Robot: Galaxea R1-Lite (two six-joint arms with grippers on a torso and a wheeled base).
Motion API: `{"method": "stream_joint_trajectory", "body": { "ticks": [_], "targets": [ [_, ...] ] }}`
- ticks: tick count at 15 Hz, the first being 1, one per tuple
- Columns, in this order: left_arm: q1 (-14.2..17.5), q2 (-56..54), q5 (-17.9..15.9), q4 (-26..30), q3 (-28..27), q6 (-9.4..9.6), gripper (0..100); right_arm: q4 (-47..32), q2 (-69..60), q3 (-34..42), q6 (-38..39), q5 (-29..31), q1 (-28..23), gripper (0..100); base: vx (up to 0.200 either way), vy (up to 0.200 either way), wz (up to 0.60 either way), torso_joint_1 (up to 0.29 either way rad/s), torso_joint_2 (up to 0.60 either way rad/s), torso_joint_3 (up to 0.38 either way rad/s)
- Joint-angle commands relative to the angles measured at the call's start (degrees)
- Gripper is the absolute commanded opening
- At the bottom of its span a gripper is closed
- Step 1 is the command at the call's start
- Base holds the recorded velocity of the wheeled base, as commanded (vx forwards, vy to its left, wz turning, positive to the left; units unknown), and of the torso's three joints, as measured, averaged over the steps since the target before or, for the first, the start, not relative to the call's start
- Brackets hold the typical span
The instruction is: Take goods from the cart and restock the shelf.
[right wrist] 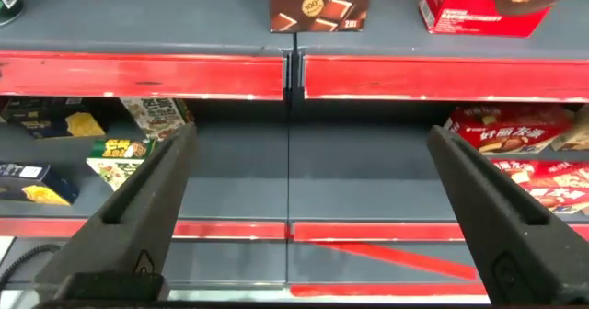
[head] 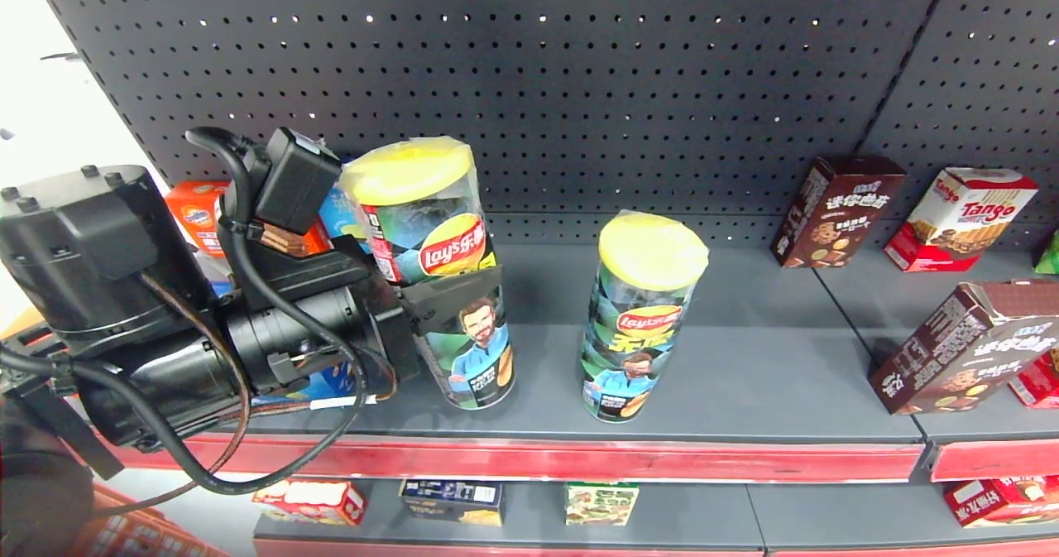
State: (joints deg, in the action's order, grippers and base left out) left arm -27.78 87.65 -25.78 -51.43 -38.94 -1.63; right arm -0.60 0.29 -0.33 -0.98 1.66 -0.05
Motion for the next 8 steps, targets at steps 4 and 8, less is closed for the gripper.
{"method": "stream_joint_trajectory", "body": {
  "ticks": [4,8],
  "targets": [
    [0.4,0.2,0.0,0.0,-1.2,2.07,0,0.1,0.0,0.2,0.1,0.0,0.0,100,0.0,0.0,0.0,0.0,0.0,0.0],
    [-0.1,0.2,-1.2,1.7,-3.9,2.16,0,0.1,0.0,0.2,0.1,0.0,0.0,100,0.0,0.0,0.0,0.0,0.0,0.0]
  ]
}}
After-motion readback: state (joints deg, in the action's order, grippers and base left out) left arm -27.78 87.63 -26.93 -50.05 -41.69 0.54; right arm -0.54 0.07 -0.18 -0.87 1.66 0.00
